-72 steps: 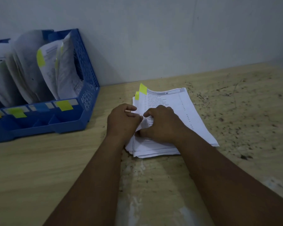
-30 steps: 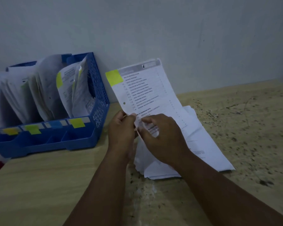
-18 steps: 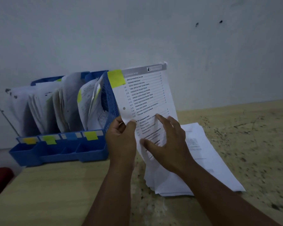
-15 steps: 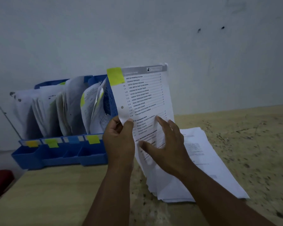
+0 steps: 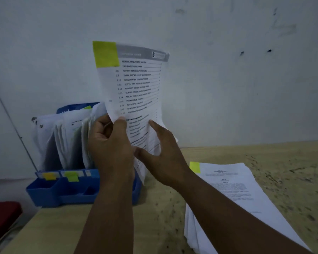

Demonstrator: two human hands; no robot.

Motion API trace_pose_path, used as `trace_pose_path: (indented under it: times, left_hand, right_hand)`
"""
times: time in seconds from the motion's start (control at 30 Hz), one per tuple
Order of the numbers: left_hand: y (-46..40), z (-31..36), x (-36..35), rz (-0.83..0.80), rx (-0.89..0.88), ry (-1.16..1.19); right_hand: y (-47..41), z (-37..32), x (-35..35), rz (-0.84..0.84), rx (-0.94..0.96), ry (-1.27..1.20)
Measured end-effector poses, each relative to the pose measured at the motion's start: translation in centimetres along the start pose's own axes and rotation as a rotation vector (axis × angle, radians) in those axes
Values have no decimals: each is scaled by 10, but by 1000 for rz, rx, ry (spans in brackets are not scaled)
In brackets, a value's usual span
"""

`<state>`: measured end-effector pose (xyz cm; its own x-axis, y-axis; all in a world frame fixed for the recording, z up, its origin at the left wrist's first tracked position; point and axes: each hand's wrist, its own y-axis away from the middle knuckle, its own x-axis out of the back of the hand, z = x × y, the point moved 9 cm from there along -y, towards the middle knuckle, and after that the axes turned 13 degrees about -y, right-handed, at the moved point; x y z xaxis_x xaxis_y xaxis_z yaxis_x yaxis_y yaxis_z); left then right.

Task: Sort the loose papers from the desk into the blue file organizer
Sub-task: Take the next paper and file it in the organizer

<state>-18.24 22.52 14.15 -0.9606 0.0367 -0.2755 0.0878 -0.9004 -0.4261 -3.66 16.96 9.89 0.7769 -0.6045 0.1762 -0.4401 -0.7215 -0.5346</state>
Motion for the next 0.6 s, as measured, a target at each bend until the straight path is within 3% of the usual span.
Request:
trace_pose_path:
  times: [0.13,0.27,0.6]
  left_hand:
    - [-16,-1,10,64,-60,-26]
    - [-28,-15,16,112,-105,-101]
    - [-49,-53,11,123,-185,-232]
  right_hand:
    - [-21,-18,-30,-101,55,-184]
    - [-38,-2,-62,-227,-79,-385]
    - [-57,48,-98,-172,-400,-482]
